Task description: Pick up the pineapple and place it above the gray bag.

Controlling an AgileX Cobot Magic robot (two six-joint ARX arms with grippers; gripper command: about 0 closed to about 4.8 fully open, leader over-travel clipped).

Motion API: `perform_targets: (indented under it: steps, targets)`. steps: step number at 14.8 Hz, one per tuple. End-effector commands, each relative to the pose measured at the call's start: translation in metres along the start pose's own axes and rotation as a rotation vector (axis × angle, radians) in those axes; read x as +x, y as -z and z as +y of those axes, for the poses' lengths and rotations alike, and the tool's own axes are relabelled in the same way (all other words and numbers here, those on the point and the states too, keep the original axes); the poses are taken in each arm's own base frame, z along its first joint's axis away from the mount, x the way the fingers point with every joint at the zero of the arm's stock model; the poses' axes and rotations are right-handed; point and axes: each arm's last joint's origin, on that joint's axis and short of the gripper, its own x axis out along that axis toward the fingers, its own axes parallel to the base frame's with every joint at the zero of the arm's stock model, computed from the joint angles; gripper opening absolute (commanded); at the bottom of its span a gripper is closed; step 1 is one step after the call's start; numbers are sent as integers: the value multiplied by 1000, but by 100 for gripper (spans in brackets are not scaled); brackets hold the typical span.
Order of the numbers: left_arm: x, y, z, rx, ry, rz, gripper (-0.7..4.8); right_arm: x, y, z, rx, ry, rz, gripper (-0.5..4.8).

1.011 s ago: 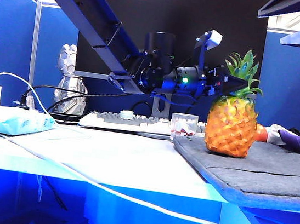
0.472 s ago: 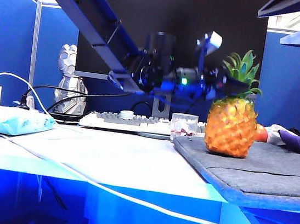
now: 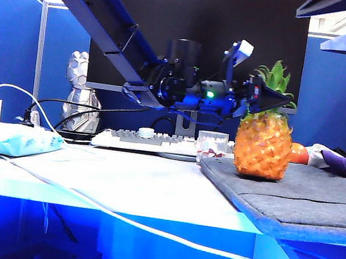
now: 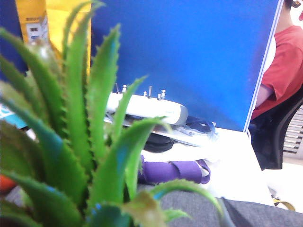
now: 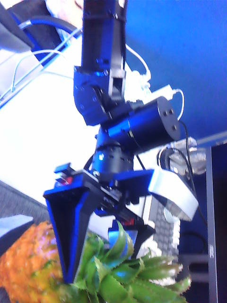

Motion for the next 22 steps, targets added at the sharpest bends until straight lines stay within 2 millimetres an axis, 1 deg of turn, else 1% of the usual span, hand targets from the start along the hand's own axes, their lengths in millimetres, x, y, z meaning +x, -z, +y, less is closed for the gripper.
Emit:
perform_targets:
  steps: [1, 2, 3, 5, 6, 11, 14, 17, 20, 22]
  targets:
    - [-8, 10, 7, -92, -17, 55, 479, 0, -3, 1, -11, -11, -13, 479]
    - [-12, 7, 10, -100, -5, 64, 479, 0, -3, 1, -12, -14, -13, 479]
    - [-13, 2, 9, -109, 29, 73, 479, 0, -3, 1, -14, -14, -15, 479]
    - [-14, -9, 7, -99, 39, 70, 479, 0, -6, 2, -16, -16, -34, 479]
    - [-13, -10, 6, -99, 42, 71, 479, 0, -7, 2, -18, -18, -45, 479]
    - [-13, -9, 2, -148, 103, 114, 479, -1, -8, 3, -1, -43, -53, 479]
    - [-13, -5, 0, -180, 142, 148, 479, -1, -13, 4, 3, -73, -83, 479]
    - [-16, -4, 1, -201, 154, 166, 479, -1, -15, 6, -4, -89, -100, 479]
    - [-19, -4, 0, -183, 142, 208, 479, -2, -16, 7, -11, -111, -102, 479]
    - [-23, -5, 1, -99, 83, 262, 479, -3, -19, 9, -12, -131, -122, 479]
